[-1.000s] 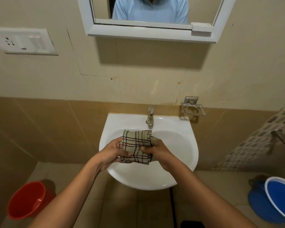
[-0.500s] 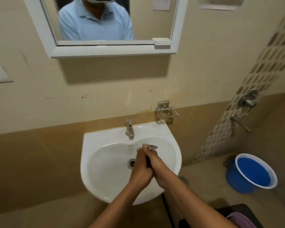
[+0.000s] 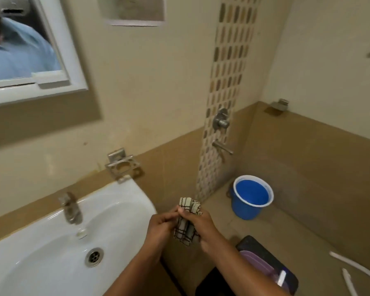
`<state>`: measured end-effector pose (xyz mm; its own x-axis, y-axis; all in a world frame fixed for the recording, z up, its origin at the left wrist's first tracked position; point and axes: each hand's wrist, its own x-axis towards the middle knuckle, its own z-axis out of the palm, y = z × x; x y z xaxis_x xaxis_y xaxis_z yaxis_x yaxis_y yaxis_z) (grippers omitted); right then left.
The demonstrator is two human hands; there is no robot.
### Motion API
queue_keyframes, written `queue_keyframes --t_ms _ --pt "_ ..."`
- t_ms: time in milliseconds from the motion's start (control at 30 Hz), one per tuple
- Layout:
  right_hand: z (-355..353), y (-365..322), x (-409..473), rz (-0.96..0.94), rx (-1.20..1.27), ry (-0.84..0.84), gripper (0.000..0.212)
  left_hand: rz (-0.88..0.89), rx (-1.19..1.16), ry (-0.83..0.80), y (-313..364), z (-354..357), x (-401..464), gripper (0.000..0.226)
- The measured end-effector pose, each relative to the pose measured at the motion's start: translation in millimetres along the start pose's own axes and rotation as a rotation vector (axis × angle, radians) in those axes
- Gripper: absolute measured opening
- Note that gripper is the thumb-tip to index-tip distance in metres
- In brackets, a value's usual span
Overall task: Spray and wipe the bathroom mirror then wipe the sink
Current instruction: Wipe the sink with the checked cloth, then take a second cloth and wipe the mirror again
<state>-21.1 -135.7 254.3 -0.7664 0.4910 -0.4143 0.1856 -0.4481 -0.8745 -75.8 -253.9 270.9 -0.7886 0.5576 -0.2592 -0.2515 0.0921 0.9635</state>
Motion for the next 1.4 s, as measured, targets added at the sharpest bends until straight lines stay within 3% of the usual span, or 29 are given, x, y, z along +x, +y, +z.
queue_keyframes --t_ms 133,300,433,600,833,1033,1233,1400 --pt "-61.1 -16.9 14.6 0.009 -0.029 0.095 0.055 0.012 -0.004 -0.073 -0.5 51.6 27.7 0.040" --pt "-133.7 -27.6 27.0 0.050 0.089 0.212 0.017 -0.172 0.084 -0.138 -18.5 116.8 68.9 0.020" --pt "-183.4 -18.2 29.8 0.086 0.151 0.278 0.013 -0.366 0.204 -0.338 -40.5 164.1 80.9 0.042" --pt "-233.7 8.1 29.8 0.131 0.222 0.386 0.025 -0.420 0.289 -0.466 -69.1 206.1 87.2 0.033" --pt "-273.2 64.0 22.4 0.169 0.272 0.530 0.025 -0.443 0.523 -0.609 -130.4 244.9 104.5 0.026" --pt "-281.8 126.2 22.8 0.305 0.162 0.605 0.041 -0.487 0.641 -0.630 -197.6 239.9 117.8 0.040" --pt "-280.0 183.3 30.2 0.375 0.083 0.789 0.037 -0.601 0.658 -0.692 -246.3 235.8 116.4 0.033" --pt "-283.8 202.1 28.2 0.407 -0.020 0.851 0.030 -0.650 0.676 -0.610 -276.1 248.4 129.5 0.028"
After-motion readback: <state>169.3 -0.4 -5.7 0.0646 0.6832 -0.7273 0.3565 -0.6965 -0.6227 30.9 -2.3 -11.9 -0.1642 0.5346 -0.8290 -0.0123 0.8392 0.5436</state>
